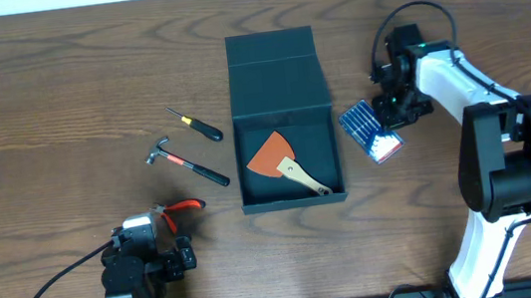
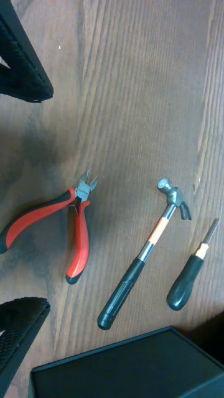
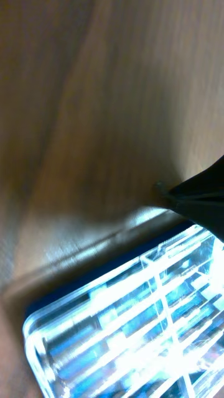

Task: Pack container
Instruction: 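Grasp the clear screwdriver case with the right gripper and lift it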

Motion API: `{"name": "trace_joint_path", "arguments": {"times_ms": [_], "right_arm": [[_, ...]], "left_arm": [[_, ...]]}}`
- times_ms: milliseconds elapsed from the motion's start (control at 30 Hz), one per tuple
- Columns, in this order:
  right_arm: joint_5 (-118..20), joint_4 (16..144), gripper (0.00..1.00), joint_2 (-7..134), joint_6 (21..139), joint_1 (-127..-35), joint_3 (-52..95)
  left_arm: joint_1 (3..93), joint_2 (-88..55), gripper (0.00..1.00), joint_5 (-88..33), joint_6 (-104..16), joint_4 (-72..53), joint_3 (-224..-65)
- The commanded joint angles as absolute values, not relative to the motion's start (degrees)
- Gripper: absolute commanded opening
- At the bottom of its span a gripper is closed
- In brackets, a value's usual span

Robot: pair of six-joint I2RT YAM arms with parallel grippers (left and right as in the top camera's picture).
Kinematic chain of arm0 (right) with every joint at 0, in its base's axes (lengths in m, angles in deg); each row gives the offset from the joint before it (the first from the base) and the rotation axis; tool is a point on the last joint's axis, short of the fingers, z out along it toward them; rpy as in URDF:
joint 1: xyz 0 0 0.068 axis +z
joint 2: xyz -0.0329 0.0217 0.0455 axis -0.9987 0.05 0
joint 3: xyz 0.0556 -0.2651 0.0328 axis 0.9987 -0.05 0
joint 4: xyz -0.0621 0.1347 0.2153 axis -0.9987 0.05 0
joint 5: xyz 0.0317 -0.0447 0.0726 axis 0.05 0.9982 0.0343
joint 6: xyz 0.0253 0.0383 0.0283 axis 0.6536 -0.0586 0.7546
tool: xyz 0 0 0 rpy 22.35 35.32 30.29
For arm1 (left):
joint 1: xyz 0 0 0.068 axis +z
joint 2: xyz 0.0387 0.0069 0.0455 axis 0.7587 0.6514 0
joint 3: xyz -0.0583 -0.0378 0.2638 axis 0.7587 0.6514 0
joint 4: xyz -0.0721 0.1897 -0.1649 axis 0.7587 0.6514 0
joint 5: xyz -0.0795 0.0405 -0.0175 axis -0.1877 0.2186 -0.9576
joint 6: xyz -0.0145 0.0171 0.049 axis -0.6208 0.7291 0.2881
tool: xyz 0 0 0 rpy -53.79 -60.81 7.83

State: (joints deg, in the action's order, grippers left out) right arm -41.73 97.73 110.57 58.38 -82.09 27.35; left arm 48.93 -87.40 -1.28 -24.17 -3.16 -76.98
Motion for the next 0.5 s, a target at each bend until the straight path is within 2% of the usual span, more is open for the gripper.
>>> {"name": "trace_joint_path", "arguments": {"times_ms": [0,133,233,367,467], "right_arm": [[-38.9,99.2,0.01,107.4,60.5,-81.1,26.1],[-38.0,101.3,0.15,102.3,60.4,-81.2,26.1],[-38.7,102.8,0.52,98.0,59.8,-80.8,26.1],[-43.0,104.6,0.84,93.5,55.0,-79.7,26.1],[-44.8,106.3,0.90,93.0,50.5,-78.8,26.0]], "left_arm": [[49.1,-87.8,0.99,-0.6,-23.8,-3.2,-77.1],[49.1,-87.8,0.98,-0.6,-23.8,-3.2,-77.1],[49.1,-87.8,0.99,-0.6,-23.8,-3.2,-77.1],[49.1,-87.8,0.99,-0.6,-23.8,-3.2,-77.1],[49.1,-87.8,0.99,-0.6,-23.8,-3.2,-77.1]]}}
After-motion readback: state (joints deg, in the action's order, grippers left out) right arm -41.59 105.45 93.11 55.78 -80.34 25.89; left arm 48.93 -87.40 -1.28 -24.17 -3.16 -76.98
